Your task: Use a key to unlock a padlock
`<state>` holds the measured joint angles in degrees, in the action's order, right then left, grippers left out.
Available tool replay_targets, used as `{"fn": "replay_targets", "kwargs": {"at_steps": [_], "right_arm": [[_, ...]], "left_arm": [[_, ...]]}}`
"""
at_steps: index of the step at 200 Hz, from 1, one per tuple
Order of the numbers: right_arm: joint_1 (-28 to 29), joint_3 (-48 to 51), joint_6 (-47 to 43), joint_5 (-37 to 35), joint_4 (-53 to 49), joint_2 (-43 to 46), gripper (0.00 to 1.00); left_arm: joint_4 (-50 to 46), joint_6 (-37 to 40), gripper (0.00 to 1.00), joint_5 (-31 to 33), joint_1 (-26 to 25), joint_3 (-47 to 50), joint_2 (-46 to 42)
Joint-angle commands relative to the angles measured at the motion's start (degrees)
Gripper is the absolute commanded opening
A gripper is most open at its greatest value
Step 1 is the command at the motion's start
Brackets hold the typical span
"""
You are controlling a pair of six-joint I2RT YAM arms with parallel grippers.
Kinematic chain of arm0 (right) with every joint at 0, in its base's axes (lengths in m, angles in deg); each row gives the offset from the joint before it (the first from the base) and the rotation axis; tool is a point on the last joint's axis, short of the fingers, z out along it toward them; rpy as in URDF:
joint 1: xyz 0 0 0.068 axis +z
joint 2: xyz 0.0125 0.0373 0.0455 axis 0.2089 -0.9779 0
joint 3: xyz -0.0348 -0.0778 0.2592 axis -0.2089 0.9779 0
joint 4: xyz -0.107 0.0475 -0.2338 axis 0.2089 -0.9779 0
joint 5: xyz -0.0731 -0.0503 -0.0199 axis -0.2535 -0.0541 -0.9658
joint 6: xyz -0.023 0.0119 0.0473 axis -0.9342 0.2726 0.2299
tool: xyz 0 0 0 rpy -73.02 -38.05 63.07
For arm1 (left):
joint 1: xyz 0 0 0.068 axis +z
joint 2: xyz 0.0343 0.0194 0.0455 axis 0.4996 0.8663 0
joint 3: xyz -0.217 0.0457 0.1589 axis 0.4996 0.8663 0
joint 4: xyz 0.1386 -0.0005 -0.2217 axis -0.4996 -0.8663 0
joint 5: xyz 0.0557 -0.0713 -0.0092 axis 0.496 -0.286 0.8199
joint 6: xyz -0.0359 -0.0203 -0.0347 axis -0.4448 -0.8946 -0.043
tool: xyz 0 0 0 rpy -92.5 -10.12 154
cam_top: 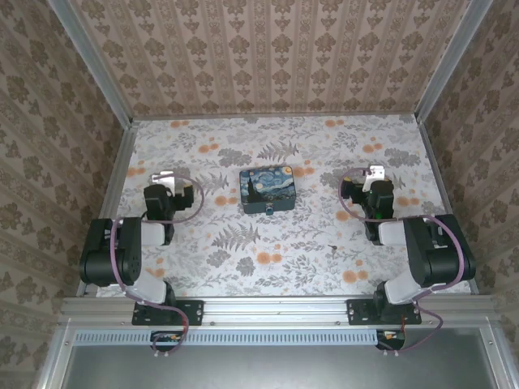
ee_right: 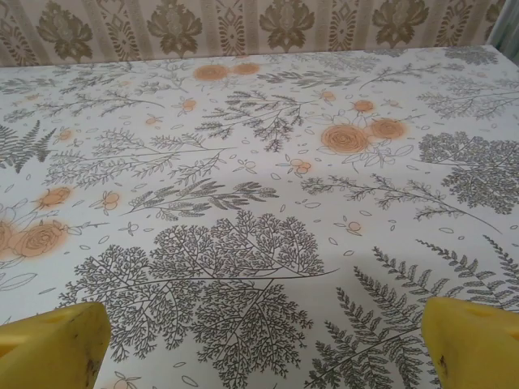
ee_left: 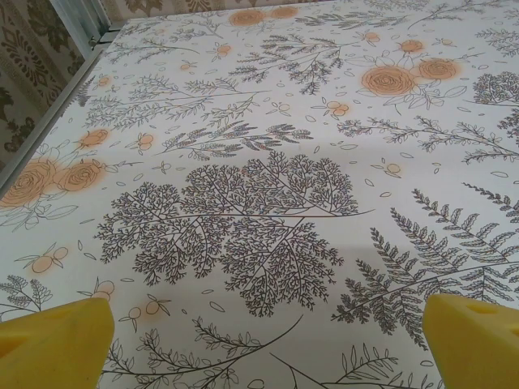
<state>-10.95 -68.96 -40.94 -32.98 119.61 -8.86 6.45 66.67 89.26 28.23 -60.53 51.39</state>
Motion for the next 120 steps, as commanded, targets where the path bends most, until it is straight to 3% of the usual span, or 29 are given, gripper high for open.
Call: {"fn": "replay_targets", "kwargs": {"at_steps": [1,120], "right_arm": [[-0.3,-0.7,-0.9,1.9,-0.1,0.0,1.00],[-0.3,-0.8,-0.8,1.9,-0.3,0.0,1.00]], "left_arm": [[2.0,1.1,1.00,-0.9,0.5,-1.0,-0.4],[1.6,0.9,1.00,-1.8,0.9,-1.2,-0.4]]}}
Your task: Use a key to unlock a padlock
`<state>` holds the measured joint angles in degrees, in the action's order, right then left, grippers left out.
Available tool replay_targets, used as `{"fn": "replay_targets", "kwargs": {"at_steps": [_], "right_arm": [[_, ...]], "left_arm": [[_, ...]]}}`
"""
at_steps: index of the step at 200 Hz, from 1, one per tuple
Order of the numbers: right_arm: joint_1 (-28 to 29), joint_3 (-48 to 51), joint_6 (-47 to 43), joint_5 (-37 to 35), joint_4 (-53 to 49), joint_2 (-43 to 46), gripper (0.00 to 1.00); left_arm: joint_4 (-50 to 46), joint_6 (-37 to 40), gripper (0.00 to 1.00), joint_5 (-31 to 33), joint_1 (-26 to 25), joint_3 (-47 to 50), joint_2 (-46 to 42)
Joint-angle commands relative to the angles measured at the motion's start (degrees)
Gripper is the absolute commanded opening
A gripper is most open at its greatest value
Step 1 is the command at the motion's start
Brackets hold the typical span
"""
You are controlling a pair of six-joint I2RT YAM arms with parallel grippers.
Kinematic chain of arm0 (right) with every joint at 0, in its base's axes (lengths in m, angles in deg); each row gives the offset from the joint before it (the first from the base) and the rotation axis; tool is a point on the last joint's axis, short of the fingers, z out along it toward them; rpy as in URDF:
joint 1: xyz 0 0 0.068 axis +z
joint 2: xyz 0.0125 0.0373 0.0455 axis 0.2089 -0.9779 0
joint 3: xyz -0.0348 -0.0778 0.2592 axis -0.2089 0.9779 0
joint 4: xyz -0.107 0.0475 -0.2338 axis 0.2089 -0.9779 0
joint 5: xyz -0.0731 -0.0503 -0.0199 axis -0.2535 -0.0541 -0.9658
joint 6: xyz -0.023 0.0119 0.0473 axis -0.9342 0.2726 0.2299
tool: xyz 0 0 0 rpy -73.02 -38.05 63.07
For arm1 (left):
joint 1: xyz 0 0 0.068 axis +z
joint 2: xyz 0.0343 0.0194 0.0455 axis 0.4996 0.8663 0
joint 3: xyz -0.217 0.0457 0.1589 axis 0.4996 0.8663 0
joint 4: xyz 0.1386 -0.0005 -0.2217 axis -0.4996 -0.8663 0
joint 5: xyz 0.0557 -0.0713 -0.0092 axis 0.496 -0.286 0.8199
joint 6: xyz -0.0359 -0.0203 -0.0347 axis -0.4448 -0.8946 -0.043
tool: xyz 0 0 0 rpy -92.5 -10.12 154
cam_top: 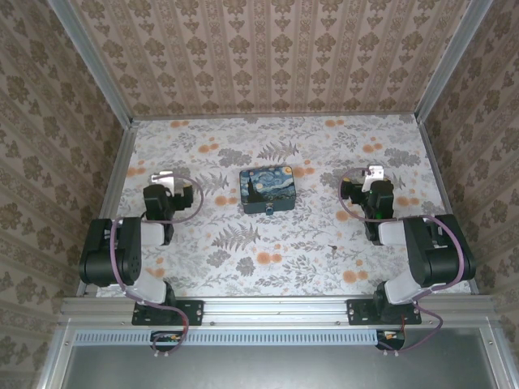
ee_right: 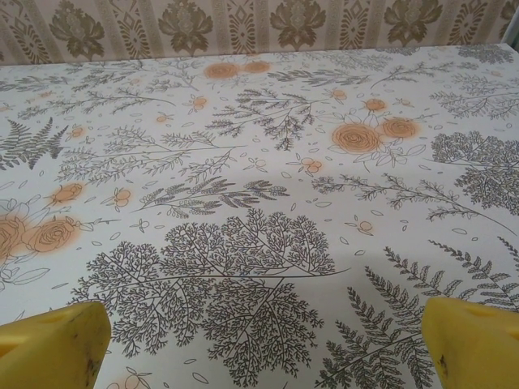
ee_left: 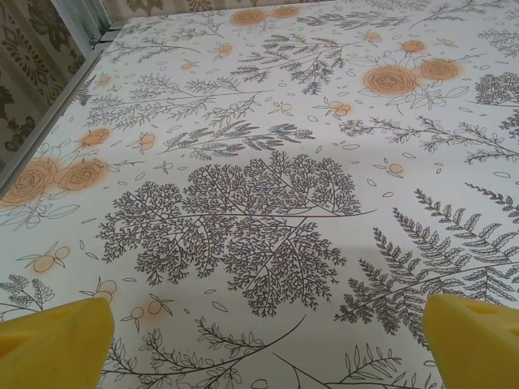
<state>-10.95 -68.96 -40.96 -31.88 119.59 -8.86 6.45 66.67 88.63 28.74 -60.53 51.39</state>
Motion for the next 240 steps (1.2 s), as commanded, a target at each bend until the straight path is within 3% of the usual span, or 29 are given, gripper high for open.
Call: {"fn": "replay_targets", "kwargs": {"at_steps": [1,50,67,98,115,143,168,203,240], "right_arm": [[-0.3,-0.9,-0.8,0.8,-0.3,-0.1,1.00],[-0.2,0.3,0.0,-0.7,1.5,0.6,0.99],[-0.3,2.5,0.7,-3.0,1.7,5.5,1.00],[-1.1,-2.8,6.1,-3.9,-21.4,20.2,1.00],[-1.9,-5.5,14.4,-3.7,-29.5,25.2,1.00],[-3.4,-8.1,21.8,6.9,-38.4,29.6,0.99],[-3.2,-8.3,26.9,15.3,-45.9,32.7,0.99],[-2.4,-11.1,30.1,21.3,-63.9,34.8,0.78],[2.3,-10.3,30.9,20.0,-77.3,39.0,0.68]], "left_arm": [[1.6,0.9,1.00,-1.2,0.4,-1.2,-0.4],[2.4,0.8,1.00,-1.4,0.4,-0.8,-0.8],[-0.3,0.2,1.00,-0.4,0.5,-1.4,-3.2],[-13.9,-0.7,1.00,3.2,0.5,-7.3,-7.2],[-21.9,-0.8,1.00,3.7,0.1,-12.0,-8.4],[-36.7,-4.6,1.00,4.4,-1.6,-21.2,-9.2],[-46.8,-10.4,1.00,5.7,-5.3,-28.3,-8.6],[-56.7,-15.9,1.00,8.3,-14.9,-33.7,-9.5],[-60.9,-23.7,1.00,10.8,-26.7,-30.9,-14.1]]}}
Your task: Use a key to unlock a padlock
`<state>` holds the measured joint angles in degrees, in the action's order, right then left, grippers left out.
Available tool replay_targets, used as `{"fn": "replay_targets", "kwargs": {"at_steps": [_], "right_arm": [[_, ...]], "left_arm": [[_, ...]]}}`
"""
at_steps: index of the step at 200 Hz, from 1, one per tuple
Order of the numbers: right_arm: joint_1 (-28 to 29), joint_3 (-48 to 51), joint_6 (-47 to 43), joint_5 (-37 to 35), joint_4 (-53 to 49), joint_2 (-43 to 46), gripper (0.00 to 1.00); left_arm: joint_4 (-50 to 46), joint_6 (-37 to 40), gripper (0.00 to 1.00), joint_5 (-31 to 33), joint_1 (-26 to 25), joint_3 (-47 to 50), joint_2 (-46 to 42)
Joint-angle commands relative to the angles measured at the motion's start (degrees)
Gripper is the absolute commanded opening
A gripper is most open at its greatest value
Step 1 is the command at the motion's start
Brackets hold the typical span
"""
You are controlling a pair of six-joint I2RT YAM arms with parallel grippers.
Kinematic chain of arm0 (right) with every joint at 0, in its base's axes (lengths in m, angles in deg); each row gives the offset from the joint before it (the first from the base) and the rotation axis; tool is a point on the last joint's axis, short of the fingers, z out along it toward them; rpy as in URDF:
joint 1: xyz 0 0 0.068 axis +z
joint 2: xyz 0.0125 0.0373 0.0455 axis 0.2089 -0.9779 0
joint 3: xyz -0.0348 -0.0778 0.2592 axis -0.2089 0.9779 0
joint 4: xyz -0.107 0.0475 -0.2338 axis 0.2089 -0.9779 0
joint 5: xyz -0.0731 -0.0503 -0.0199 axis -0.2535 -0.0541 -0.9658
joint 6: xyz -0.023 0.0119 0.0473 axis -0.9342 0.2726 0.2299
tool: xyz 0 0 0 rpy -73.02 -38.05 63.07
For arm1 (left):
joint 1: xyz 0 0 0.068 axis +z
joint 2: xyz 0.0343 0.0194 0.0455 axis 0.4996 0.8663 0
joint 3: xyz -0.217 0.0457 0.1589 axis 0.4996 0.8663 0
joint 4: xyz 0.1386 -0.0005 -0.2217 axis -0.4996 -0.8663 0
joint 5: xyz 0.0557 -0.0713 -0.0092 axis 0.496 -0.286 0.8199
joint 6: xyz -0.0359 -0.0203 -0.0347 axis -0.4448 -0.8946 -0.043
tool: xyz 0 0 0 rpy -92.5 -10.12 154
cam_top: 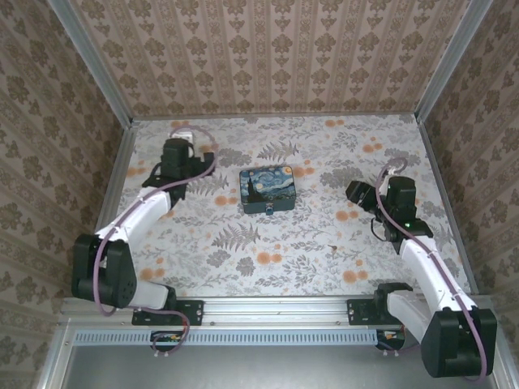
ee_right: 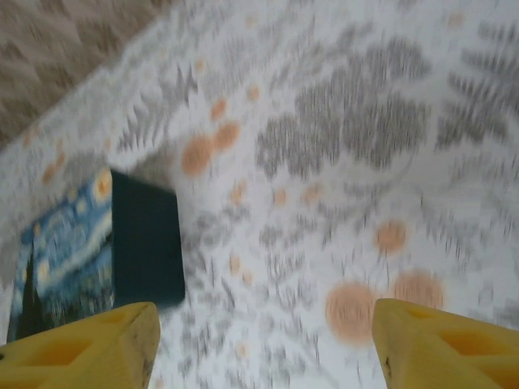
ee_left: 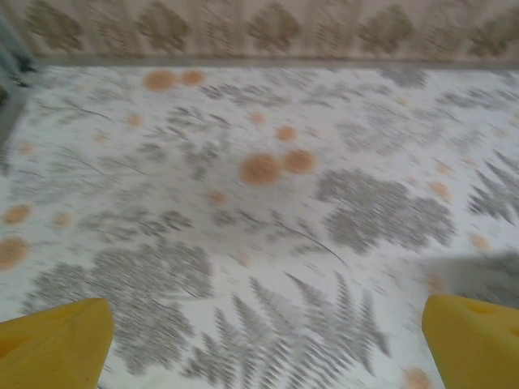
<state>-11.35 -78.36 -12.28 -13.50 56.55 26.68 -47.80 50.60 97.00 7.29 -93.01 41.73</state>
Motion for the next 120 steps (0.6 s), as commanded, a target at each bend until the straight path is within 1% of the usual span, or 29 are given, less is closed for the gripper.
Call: {"fn": "replay_targets", "kwargs": {"at_steps": [1,14,23,29,49,66,88,120], "right_arm": [[2.9,-0.9,2.2,1.5,-14.6,3.6,0.68],[5.7,0.0,2.5,-0.2,-17.3,5.7,0.67],[8.2,0.8,2.9,-2.3,-17.9,6.6,0.67],[9.6,1.2,3.2,-3.7,-19.6,6.5,0.65],[13.4,2.5,4.0,-6.4,-20.3,5.1,0.63],[16.7,3.2,4.6,-10.4,-21.5,4.2,0.63],[19.7,4.7,5.9,-13.2,-21.0,2.2,0.60],[25.2,3.8,7.7,-17.3,-19.9,-4.2,0.58]], "left_arm": [[-6.8,-8.0,1.00,2.4,-5.5,1.7,-4.6],[-7.8,-12.1,1.00,2.2,-7.8,3.4,-6.9],[-8.3,-15.1,1.00,0.7,-8.7,4.8,-8.5],[-8.7,-16.8,1.00,-0.3,-9.2,5.8,-9.5],[-10.2,-20.6,1.00,-3.2,-10.7,7.7,-12.3],[-12.6,-21.7,1.00,-5.4,-11.5,7.6,-13.6],[-14.5,-21.9,1.00,-7.4,-12.2,7.0,-14.0],[-13.5,-21.5,1.00,-10.5,-12.4,8.1,-14.6]]}}
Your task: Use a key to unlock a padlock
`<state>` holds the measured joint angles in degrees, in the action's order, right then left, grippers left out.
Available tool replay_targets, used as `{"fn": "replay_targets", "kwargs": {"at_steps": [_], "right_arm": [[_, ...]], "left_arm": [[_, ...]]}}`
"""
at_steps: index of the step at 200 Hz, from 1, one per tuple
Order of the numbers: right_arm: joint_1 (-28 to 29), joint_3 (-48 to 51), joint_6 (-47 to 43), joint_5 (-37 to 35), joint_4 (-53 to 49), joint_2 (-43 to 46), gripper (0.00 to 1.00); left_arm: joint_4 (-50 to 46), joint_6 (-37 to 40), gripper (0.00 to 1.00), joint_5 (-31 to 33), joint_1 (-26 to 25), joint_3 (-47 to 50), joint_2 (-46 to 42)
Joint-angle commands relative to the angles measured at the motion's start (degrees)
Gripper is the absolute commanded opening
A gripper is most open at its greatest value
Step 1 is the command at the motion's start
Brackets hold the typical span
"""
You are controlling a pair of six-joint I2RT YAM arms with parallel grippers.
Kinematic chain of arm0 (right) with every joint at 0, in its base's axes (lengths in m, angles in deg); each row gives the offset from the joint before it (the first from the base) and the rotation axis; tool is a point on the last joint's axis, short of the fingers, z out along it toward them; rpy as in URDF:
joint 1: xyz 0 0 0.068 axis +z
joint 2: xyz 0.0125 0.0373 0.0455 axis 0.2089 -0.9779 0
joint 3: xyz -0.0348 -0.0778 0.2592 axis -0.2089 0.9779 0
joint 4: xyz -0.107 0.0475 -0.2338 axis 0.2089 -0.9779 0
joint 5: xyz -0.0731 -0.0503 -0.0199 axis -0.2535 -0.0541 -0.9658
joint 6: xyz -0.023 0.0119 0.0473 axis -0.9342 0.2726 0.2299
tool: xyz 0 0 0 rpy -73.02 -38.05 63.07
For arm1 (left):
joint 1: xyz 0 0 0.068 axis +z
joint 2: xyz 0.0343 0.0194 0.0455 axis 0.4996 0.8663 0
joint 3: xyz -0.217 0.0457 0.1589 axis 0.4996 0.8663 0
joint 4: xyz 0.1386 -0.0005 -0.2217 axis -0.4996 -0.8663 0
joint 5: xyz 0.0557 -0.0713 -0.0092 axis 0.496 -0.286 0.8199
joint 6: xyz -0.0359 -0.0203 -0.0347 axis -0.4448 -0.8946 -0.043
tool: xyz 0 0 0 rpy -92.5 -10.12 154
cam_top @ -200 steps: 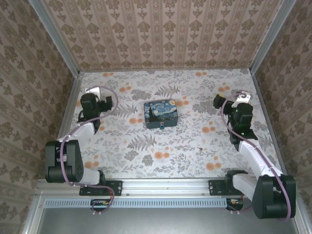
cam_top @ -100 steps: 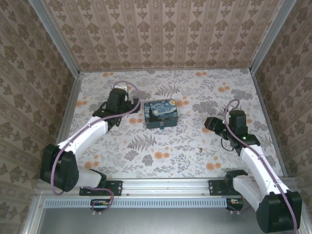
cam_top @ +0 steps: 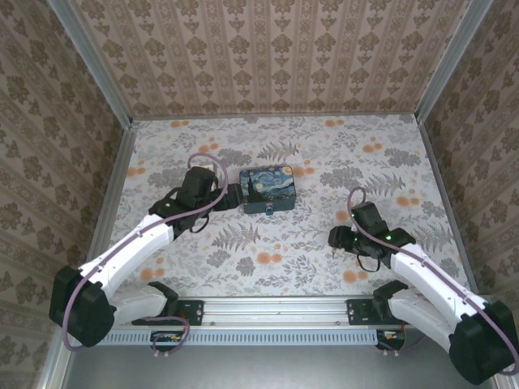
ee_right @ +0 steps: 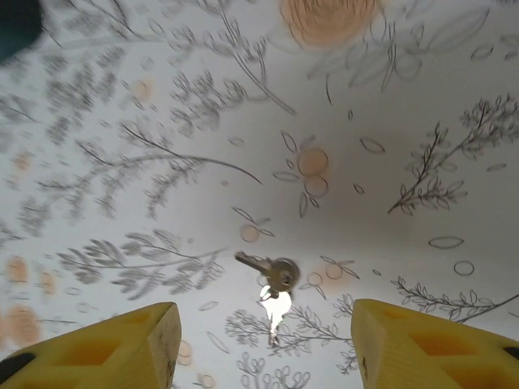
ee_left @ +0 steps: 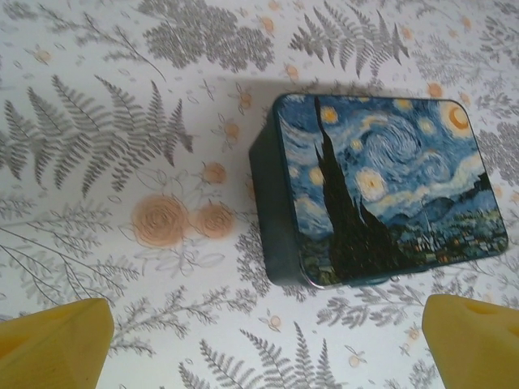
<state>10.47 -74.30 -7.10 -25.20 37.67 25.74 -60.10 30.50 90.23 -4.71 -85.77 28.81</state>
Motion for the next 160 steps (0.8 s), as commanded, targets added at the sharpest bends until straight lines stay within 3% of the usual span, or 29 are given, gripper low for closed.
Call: {"fn": "replay_targets", "kwargs": {"at_steps": [1,93,160], "right_arm": [[3.5,-0.3,2.6,-5.8,-0.9,-3.4,0.58],[11.8,-6.1,3.1,-12.8,2.8,-18.7,0.52],[12.9,-5.9,3.0,-14.6,2.8,-21.5,0.46]], "left_arm": [[-1.1,-1.4,1.00,-3.8,-0.4,0.9,-1.7],[3.3,-1.5,1.00,-6.7,-0.4,5.7,-2.1],[4.9,-1.6,1.00,-7.3,-0.3,7.0,-1.9]]}}
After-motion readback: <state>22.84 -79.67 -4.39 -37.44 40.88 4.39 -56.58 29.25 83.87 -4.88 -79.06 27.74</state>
